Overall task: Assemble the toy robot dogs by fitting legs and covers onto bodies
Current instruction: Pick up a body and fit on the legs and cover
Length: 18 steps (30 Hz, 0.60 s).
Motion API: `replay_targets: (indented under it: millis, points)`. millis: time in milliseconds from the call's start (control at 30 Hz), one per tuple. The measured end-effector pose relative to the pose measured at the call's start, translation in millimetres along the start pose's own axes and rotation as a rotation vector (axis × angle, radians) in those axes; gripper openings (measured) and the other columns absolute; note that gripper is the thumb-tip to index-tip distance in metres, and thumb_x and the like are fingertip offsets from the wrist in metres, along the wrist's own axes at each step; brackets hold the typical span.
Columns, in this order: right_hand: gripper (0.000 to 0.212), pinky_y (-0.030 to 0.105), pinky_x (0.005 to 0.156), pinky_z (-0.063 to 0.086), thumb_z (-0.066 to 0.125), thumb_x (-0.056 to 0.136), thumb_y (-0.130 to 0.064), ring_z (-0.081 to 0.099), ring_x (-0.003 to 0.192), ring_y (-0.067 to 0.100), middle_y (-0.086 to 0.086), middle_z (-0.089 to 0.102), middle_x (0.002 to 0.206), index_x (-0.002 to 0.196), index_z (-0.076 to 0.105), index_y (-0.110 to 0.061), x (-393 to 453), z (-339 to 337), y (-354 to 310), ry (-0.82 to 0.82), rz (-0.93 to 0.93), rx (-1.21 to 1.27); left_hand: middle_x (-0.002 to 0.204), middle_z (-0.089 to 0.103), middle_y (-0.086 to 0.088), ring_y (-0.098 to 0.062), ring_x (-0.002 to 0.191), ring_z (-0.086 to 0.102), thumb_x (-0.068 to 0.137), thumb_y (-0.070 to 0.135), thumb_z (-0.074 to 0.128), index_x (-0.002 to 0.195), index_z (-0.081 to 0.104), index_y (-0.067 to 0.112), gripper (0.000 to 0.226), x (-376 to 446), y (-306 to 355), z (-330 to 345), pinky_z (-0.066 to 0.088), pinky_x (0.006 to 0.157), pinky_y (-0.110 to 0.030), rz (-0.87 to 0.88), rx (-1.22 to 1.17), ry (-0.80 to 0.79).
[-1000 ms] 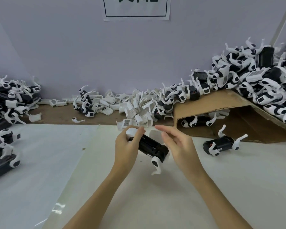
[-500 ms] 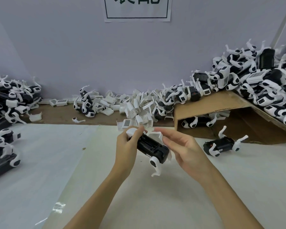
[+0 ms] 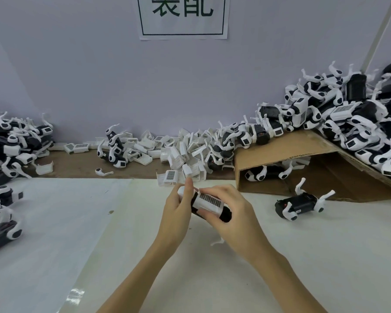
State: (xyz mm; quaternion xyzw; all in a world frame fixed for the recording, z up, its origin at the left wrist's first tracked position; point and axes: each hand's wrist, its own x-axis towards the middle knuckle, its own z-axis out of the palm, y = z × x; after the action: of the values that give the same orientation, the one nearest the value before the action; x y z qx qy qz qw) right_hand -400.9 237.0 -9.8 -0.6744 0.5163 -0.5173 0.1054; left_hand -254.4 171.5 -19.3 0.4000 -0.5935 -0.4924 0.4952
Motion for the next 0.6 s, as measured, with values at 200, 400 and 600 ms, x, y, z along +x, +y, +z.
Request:
replay_targets:
  millis: [200,400,600]
  points:
    - [0.067,0.031,0.105,0.047,0.084,0.088,-0.026,0.055,0.122,0.012,-0.012,0.058,0.135,0.147,0.052,-0.028,-8.1,8.7,3.8,-0.105,-0.065,-0.395,0.096,0.074,-0.006,-0.010,0.083,0.070,0.093,0.083,0.038,0.108,0.069,0.014,0.077,2.5,1.4,-0.3,0.049,0.082,-0.030,-0.102,-0.002,-0.022]
    - [0.064,0.032,0.108,0.044,0.082,0.089,-0.024,0.060,0.124,0.021,-0.003,0.067,0.133,0.147,0.057,-0.018,-2.8,7.5,9.5,-0.004,-0.035,-0.455,0.104,0.076,0.000,-0.016,0.095,0.068,0.092,0.085,0.048,0.124,0.064,0.030,0.066,12.7,16.0,-21.0,0.054,0.094,-0.040,-0.214,0.042,-0.394]
    - [0.061,0.026,0.106,0.043,0.081,0.091,-0.026,0.057,0.124,0.019,-0.008,0.066,0.136,0.147,0.058,-0.024,-4.3,0.2,11.9,-0.025,0.033,-0.370,0.097,0.065,0.002,-0.010,0.087,0.060,0.091,0.075,0.054,0.120,0.063,0.016,0.067,8.5,9.5,-22.3,0.052,0.082,-0.027,-0.066,0.119,-0.402]
